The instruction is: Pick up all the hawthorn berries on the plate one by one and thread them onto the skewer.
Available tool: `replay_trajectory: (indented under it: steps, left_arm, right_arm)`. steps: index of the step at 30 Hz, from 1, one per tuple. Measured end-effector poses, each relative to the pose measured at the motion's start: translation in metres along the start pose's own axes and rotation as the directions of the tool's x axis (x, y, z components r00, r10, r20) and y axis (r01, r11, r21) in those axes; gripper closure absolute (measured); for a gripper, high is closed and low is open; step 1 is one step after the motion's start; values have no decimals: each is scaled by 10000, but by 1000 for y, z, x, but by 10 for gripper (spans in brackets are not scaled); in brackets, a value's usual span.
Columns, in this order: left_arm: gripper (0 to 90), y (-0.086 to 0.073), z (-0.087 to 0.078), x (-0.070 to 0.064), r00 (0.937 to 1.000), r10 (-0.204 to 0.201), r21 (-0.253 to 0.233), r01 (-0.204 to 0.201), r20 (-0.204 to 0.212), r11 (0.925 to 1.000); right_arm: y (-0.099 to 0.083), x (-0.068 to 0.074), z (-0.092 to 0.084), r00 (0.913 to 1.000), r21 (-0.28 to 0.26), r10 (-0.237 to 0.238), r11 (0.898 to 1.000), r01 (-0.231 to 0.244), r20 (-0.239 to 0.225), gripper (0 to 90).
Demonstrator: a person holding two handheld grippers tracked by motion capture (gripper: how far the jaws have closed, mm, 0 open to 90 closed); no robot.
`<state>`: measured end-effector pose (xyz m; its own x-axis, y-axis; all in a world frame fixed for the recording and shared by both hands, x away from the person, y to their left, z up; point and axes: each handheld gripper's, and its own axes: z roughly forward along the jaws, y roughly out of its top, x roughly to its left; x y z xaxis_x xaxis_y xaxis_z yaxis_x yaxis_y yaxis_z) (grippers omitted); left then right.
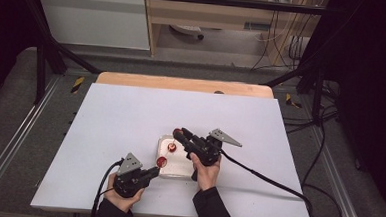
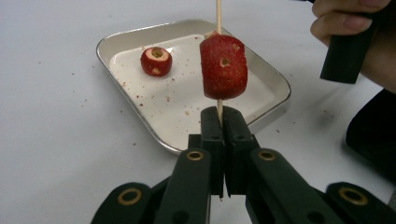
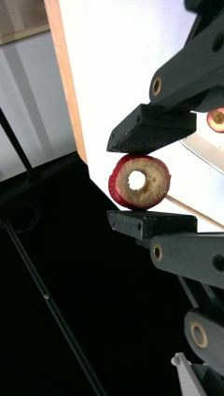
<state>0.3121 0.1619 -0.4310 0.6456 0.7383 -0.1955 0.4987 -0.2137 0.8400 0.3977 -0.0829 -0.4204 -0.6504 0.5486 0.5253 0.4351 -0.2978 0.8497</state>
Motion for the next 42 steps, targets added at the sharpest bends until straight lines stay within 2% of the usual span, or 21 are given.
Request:
replay_trajectory:
  steps: [9, 13, 17, 18, 21, 23, 25, 27, 30, 34, 37, 42]
  left_arm:
    - [882, -1, 0, -2, 9997, -252, -44, 252, -72, 9997]
    - [883, -1, -3, -2, 9987, -439, -61, 437, -271, 9990]
    - [884, -1, -4, 2, 9964, -566, 58, 571, -624, 9984]
    - [884, -1, -5, 4, 9956, -540, 110, 550, -772, 9984]
    - [883, -1, -5, 4, 9954, -395, 131, 408, -875, 9991]
    - [884, -2, -4, 3, 9959, -335, 117, 346, -840, 9993]
    - [885, -3, -2, 1, 9978, 8, 16, -7, -669, 10000]
    - [885, -3, -2, 0, 9970, 244, 19, -243, -741, 9997]
    - [886, -2, -1, -2, 9963, 357, 43, -355, -779, 9994]
    - [886, -3, -2, -2, 9943, 597, 103, -590, -888, 9982]
    - [887, -2, -2, -4, 9948, 546, 153, -535, -860, 9985]
    - [886, -2, -3, -5, 9962, 459, 119, -451, -745, 9989]
  right_arm:
    - [-5, 7, 5, 9998, 93, -204, 9998, 203, 88, 610]
    - [-6, 7, 4, 9991, 157, -390, 9991, 387, 161, 610]
    - [-2, 8, 2, 9997, 408, -259, 9988, 257, 41, 610]
    - [-1, 8, 2, 9998, 519, -177, 9985, 177, 1, 611]
    - [2, 7, 1, 10000, 750, 32, 9972, -31, -7, 613]
    - [2, 7, 1, 9998, 824, 194, 9964, -200, 76, 616]
    - [2, 7, 1, 9996, 887, 286, 9956, -288, 36, 618]
    - [3, 7, 1, 9996, 968, 280, 9949, -275, -33, 619]
    - [4, 7, 0, 9998, 968, 170, 9952, -158, -116, 621]
    - [3, 7, 0, 9992, 1171, 324, 9927, -296, -217, 623]
    - [4, 7, 1, 9985, 1281, 444, 9910, -399, -320, 624]
    - [5, 7, -1, 9989, 1432, 342, 9893, -292, -328, 625]
